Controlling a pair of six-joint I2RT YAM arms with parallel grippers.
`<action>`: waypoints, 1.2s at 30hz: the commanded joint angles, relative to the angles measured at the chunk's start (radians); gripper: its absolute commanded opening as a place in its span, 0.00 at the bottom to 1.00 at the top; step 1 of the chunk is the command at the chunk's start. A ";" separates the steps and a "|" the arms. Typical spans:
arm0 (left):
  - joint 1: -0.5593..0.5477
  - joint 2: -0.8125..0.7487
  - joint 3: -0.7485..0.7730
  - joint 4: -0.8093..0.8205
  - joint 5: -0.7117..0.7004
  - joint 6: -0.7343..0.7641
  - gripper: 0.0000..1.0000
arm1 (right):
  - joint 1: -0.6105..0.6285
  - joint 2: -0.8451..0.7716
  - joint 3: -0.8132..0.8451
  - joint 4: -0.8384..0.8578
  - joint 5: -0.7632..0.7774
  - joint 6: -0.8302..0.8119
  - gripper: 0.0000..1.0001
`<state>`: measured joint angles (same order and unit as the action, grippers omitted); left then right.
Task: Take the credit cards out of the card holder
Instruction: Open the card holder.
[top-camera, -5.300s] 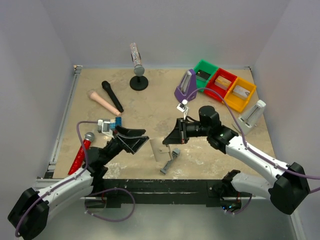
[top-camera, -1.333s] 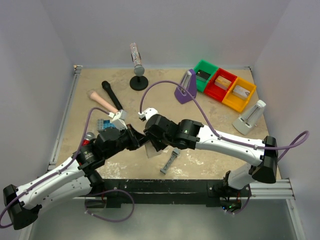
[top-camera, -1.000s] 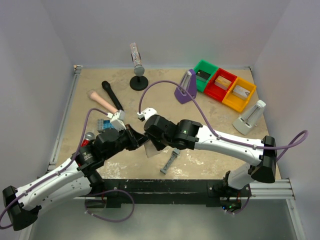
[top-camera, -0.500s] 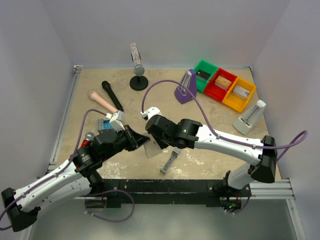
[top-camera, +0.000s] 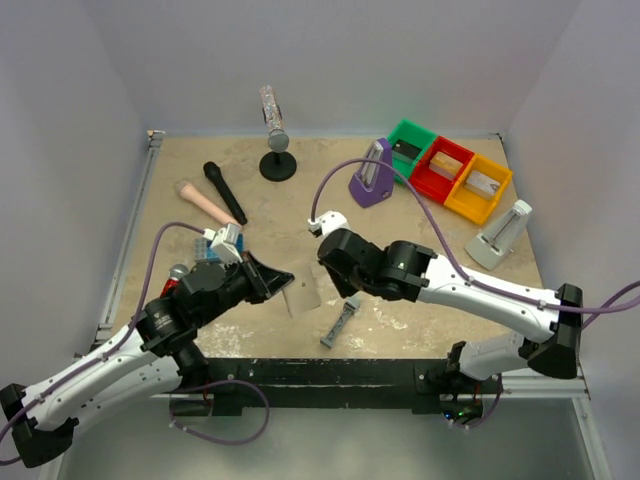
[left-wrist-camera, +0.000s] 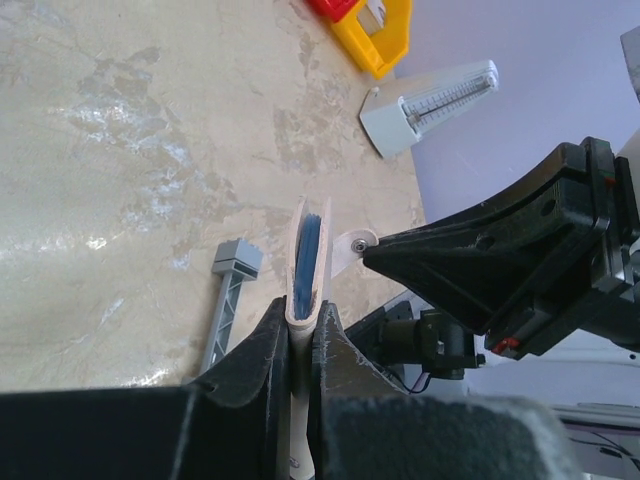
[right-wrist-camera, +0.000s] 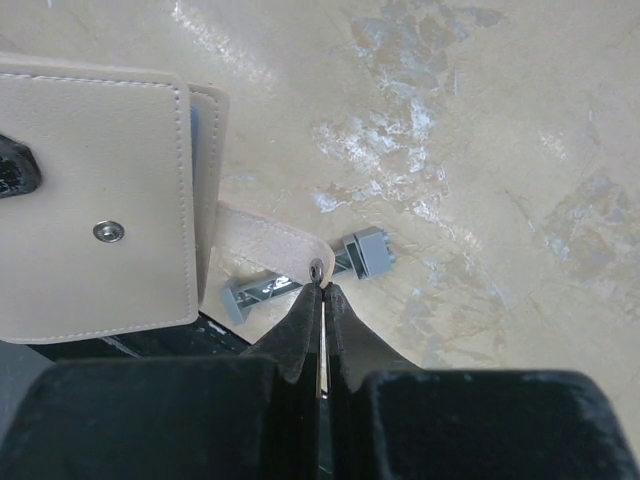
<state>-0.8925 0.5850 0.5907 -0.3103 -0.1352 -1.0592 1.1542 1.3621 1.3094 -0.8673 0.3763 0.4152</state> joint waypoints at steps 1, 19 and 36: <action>0.001 -0.051 0.003 0.033 -0.034 0.056 0.00 | -0.025 -0.098 -0.022 0.002 0.036 0.019 0.00; 0.076 -0.203 -0.296 0.646 0.359 0.272 0.00 | -0.060 -0.471 -0.188 0.370 -0.433 0.002 0.79; 0.234 0.137 -0.470 1.652 0.812 -0.126 0.00 | -0.205 -0.514 -0.320 0.524 -0.760 0.125 0.60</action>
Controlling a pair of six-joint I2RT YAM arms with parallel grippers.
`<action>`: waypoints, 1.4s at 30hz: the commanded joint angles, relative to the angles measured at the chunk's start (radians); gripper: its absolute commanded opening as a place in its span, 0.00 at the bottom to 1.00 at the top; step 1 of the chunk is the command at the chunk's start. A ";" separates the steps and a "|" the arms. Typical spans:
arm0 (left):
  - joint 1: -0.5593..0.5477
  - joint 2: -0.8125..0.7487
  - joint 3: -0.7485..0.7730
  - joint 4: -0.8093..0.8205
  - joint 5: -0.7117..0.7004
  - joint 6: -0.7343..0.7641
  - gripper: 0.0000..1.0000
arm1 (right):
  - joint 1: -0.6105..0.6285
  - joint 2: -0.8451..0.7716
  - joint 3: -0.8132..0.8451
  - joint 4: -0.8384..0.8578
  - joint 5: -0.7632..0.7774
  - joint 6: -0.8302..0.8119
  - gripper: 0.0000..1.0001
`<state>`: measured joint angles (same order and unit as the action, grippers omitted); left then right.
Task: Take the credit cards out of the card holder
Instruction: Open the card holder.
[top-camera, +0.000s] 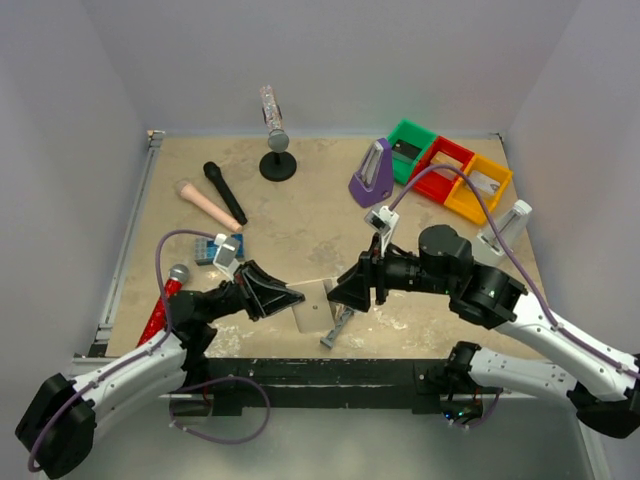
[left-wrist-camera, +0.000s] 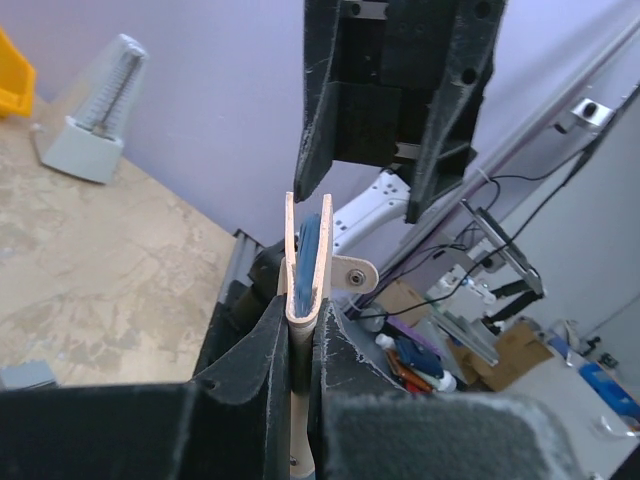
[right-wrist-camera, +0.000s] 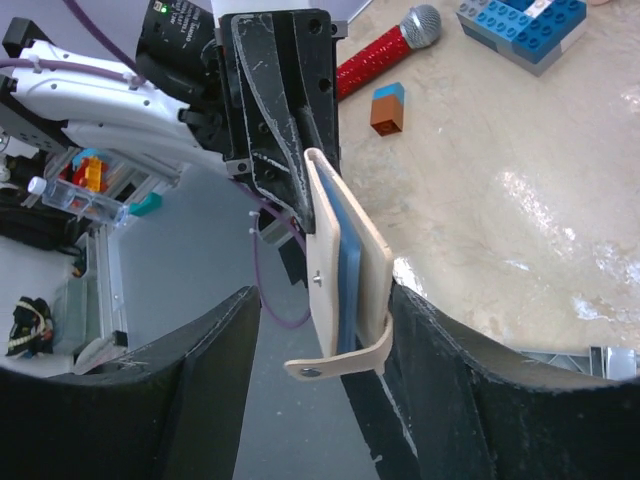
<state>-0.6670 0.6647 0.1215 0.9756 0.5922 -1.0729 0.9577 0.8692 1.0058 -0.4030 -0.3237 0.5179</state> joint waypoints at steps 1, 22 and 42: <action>0.009 0.074 0.000 0.400 0.084 -0.125 0.00 | -0.008 -0.024 -0.022 0.059 -0.057 0.024 0.58; 0.009 0.085 0.018 0.446 0.101 -0.160 0.00 | -0.020 0.037 -0.047 0.096 -0.133 0.047 0.47; 0.009 0.032 0.073 0.111 0.038 -0.037 0.30 | -0.020 0.105 -0.009 0.070 -0.238 0.050 0.06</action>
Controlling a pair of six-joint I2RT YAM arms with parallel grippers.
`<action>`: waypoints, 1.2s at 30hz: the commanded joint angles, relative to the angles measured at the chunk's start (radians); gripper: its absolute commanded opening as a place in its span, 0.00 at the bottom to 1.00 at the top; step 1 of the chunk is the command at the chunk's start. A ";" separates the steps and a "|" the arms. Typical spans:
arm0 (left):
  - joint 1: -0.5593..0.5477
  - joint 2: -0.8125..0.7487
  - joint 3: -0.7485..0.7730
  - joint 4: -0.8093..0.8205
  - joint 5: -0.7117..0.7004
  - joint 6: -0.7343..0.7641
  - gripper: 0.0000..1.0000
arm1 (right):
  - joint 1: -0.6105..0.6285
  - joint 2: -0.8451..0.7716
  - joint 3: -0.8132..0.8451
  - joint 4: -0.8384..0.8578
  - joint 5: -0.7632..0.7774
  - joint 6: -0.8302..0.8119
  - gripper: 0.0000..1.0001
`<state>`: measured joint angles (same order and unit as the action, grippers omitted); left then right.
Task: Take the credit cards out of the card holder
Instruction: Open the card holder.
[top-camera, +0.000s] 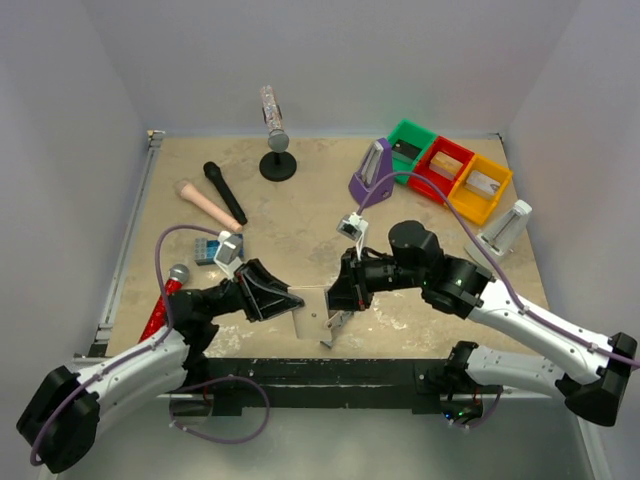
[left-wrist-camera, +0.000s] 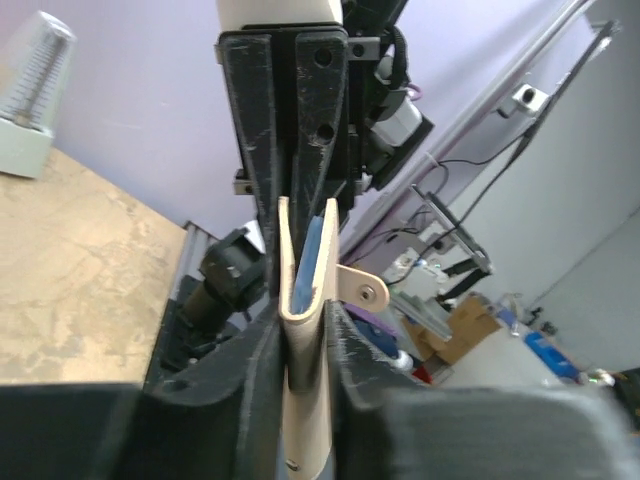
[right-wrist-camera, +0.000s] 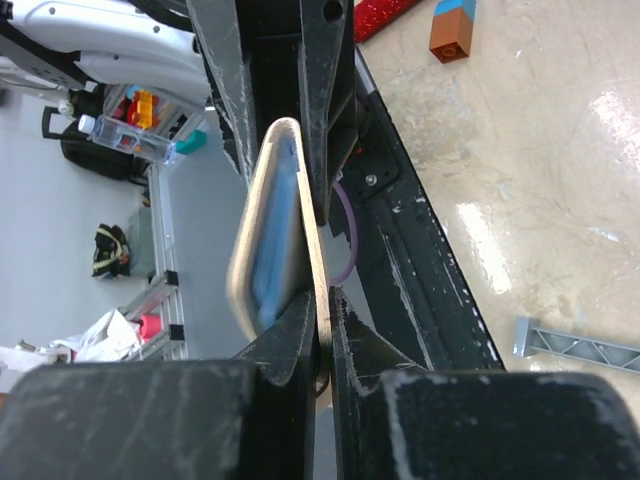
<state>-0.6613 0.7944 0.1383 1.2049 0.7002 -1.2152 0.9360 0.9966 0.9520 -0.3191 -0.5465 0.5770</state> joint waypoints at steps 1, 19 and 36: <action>0.005 -0.131 0.067 -0.210 -0.091 0.140 0.36 | 0.001 -0.024 0.050 -0.029 -0.010 -0.017 0.03; -0.024 -0.205 0.011 -0.363 -0.156 0.169 1.00 | 0.001 0.026 0.149 -0.230 0.241 0.044 0.00; -0.106 -0.144 0.064 -0.495 -0.235 0.256 0.90 | 0.001 0.089 0.191 -0.304 0.335 0.060 0.00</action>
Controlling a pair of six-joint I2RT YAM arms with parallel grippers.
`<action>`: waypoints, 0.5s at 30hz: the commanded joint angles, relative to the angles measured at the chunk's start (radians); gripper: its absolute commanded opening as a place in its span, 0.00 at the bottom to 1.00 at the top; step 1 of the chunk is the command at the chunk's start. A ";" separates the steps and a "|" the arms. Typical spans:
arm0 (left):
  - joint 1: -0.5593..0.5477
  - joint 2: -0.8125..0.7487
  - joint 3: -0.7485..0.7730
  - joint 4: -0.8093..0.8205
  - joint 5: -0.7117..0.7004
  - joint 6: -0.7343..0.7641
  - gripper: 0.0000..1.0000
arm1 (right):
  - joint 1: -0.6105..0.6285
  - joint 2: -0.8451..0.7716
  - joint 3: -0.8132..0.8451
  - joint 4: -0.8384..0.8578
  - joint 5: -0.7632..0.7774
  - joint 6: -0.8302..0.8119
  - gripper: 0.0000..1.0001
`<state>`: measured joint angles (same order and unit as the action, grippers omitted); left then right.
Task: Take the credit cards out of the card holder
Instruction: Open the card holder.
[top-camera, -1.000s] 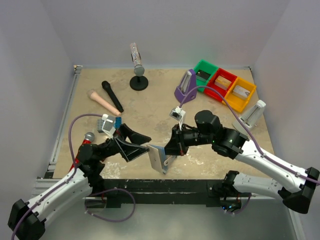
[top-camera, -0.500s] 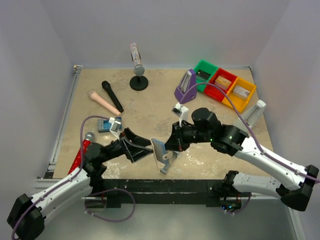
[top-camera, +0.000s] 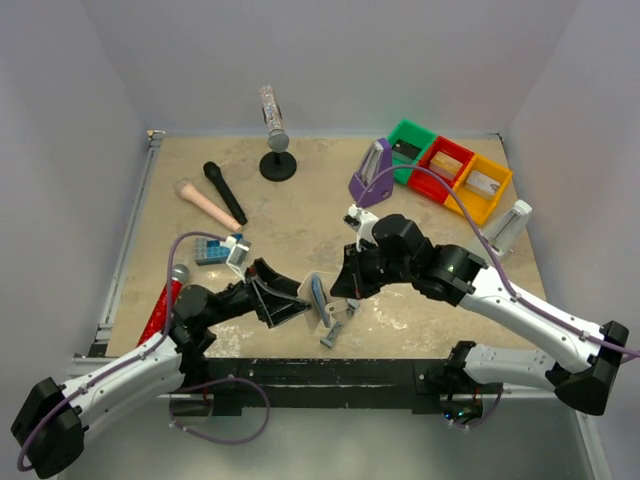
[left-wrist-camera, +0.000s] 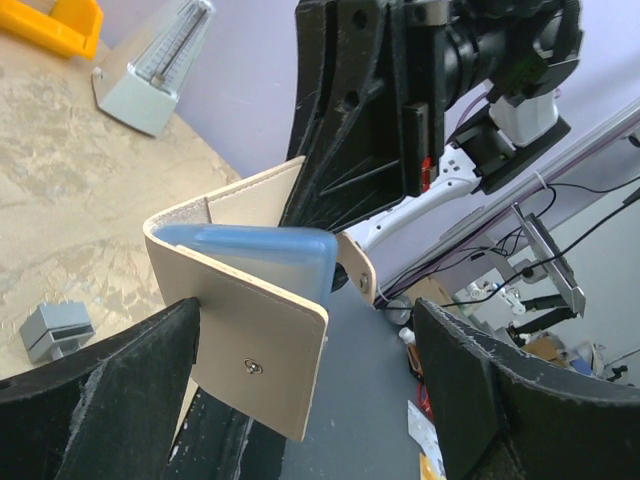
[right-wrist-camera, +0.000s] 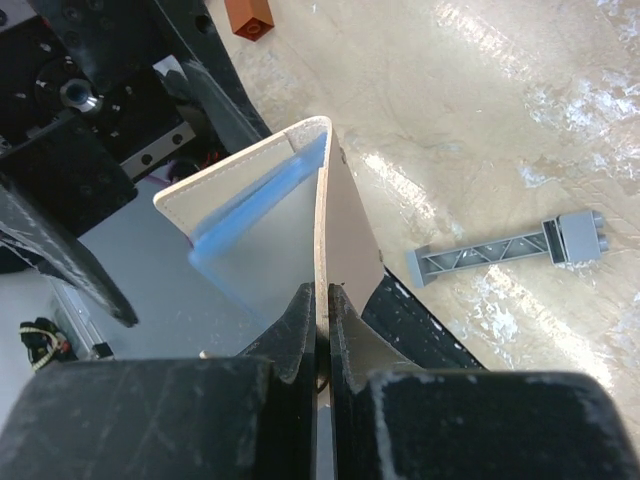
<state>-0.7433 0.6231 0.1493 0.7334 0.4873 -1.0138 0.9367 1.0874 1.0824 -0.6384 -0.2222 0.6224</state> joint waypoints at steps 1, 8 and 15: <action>-0.027 0.029 0.053 -0.026 -0.029 0.055 0.89 | 0.001 -0.003 0.059 0.019 0.007 0.013 0.00; -0.034 0.026 0.053 -0.046 -0.039 0.067 0.76 | 0.001 -0.021 0.022 0.058 -0.037 0.031 0.00; -0.036 -0.025 0.070 -0.135 -0.038 0.104 0.62 | -0.009 -0.047 -0.030 0.140 -0.097 0.065 0.00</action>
<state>-0.7692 0.6365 0.1673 0.6323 0.4450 -0.9573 0.9367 1.0779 1.0706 -0.6067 -0.2619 0.6487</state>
